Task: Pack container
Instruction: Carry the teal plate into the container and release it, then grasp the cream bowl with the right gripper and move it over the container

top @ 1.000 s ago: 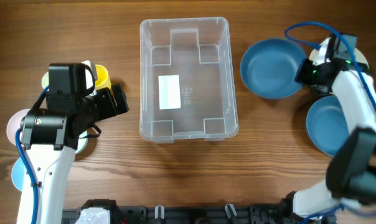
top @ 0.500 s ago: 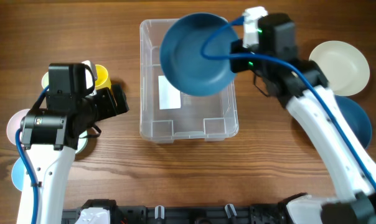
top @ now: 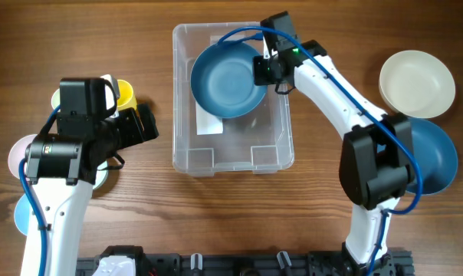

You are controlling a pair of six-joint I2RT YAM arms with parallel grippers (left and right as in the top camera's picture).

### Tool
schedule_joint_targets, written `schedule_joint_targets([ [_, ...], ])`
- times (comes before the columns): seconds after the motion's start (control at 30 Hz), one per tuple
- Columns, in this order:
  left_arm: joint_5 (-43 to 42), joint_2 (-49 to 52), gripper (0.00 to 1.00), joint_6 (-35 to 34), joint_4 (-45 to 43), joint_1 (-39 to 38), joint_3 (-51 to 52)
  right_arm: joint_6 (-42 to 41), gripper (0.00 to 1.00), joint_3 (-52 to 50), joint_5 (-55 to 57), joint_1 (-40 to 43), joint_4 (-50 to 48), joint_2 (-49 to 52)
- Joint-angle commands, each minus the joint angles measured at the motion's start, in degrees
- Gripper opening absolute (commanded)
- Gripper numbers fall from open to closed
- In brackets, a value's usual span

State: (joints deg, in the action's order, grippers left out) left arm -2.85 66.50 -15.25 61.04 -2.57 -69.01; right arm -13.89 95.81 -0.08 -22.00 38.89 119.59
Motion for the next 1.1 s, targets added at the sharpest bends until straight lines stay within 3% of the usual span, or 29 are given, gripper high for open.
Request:
schedule_joint_targets([
  [0.0,0.1,0.3,1.00,-0.2,-0.2,0.2,-1.1,-1.3,0.18,1.7,-1.5,-0.3,-1.4,0.5],
  [0.17,0.2,0.3,1.00,-0.2,-0.2,0.2,-1.1,-1.0,0.25,5.5,-0.8,-0.1,1.8,-3.4],
  [0.3,0.2,0.3,1.00,-0.2,-0.2,0.2,-1.1,-1.1,0.43,8.0,4.0,2.4,3.7,-12.3],
  [0.37,0.2,0.3,1.00,-0.2,-0.2,0.2,-1.1,-1.3,0.52,8.0,9.6,6.8,5.6,-17.9],
  [0.47,0.2,0.3,1.00,-0.2,-0.2,0.2,-1.1,-1.1,0.52,8.0,11.2,15.6,10.9,-20.1],
  [0.6,0.2,0.3,1.00,-0.2,-0.2,0.2,-1.1,2.0,0.55,6.6,10.8,26.8,14.8,-15.9],
  [0.73,0.2,0.3,1.00,-0.2,-0.2,0.2,-1.1,3.3,0.55,6.4,10.8,32.2,15.2,-9.2],
  [1.07,0.1,0.3,1.00,-0.2,-0.1,0.2,-1.1,3.4,0.53,6.4,10.6,34.7,12.3,8.3],
])
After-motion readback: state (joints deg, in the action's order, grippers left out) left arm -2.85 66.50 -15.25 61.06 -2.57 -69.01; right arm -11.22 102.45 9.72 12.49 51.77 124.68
